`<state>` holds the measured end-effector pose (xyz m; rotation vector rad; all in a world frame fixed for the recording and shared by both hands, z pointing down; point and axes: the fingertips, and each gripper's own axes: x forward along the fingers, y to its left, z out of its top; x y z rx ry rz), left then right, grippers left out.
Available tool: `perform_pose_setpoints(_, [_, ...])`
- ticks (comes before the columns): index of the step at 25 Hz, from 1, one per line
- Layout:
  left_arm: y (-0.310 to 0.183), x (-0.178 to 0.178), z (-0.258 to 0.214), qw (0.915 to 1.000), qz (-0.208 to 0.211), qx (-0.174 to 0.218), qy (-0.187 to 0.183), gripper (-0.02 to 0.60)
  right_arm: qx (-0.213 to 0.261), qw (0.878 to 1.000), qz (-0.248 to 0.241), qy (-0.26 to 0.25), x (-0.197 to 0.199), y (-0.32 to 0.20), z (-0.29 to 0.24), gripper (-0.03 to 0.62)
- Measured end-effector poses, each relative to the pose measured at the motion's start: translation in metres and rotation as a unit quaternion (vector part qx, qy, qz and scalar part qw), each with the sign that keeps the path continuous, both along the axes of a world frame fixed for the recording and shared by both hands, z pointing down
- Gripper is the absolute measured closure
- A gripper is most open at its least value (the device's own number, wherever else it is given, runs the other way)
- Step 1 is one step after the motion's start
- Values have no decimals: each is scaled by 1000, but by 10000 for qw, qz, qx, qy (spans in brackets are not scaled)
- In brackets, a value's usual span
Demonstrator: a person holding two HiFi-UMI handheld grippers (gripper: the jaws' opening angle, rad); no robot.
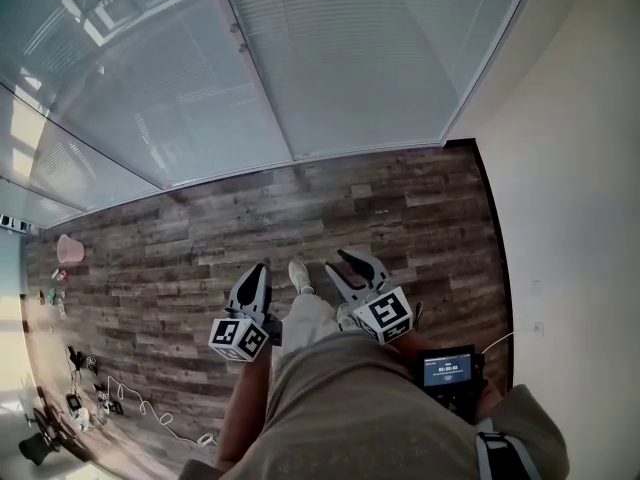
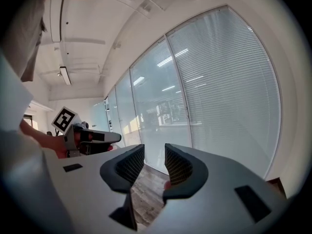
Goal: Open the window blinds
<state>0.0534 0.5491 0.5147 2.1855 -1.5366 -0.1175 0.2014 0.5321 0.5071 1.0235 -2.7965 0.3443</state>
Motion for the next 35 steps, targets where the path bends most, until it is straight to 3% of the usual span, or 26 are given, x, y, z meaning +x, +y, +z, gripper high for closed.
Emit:
perform_pose_setpoints(12, [-85,-20,3,9993,364,-104,5,548,-186,9993,320,-28,-19,-82,4,459])
perform_pose_setpoints(26, [-210,-107,2,9984,563,-46,95,548,-72,9993,358,21,-116,-206,-9,459])
perform_pose_setpoints(35, [-278,-157,13,9980,617,43,93,548,-100,9986,501,126,-151,-269,-3,459])
